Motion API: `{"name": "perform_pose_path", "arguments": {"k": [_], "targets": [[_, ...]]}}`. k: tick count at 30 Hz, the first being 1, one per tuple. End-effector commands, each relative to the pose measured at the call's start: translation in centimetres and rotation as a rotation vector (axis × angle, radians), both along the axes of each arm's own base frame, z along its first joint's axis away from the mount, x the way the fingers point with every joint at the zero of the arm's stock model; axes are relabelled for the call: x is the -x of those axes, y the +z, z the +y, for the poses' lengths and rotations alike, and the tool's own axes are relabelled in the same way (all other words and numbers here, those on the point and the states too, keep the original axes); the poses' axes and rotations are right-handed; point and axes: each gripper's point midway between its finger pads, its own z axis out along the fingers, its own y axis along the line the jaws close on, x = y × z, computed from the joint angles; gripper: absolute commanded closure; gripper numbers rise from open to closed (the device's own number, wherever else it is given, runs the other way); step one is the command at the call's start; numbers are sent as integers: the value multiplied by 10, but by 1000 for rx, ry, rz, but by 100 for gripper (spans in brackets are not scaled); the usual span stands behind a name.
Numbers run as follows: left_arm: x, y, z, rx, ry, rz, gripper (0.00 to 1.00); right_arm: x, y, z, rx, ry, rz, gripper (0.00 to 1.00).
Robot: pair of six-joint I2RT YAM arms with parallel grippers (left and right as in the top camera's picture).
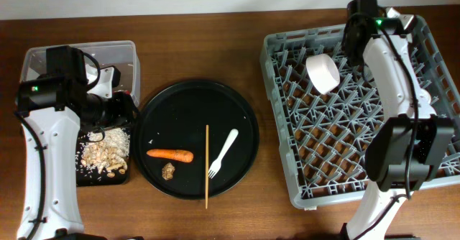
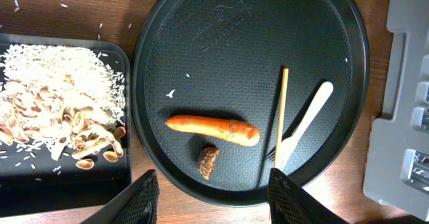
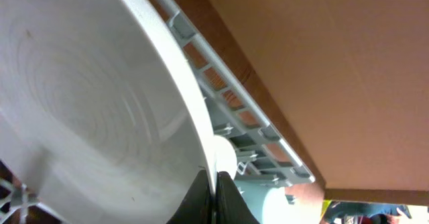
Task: Sort waste into correct bins and load items into the dishwasher rack
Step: 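Lift the white plate with the right gripper toward the rack's back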
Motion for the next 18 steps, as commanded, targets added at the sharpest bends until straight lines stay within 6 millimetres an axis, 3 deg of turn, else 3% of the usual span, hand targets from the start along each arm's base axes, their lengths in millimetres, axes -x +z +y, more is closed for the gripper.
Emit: {"name": "perform_pose_path", "arguments": {"k": [1,5,8,9,10,11,18], "targets": [[-2,6,0,8,2,-22,48,3,-19,13,-68,19,34,96],[-2,6,0,8,1,-21,48,-2,-14,24,-66,45,19,96],[-2,6,0,8,1,-22,48,-10,3,41,-65,87,-37,93],[-2,6,0,8,1,-21,48,-11,8,45,-65,96,-49,82],[-2,6,0,8,1,-21,48,-12,14,50,-65,107,-66,25],[-2,6,0,8,1,-21,48,-12,17,52,-66,114,-72,1],[0,6,0,9,1,-15,48,8,40,55,-112,123,-82,1]]}}
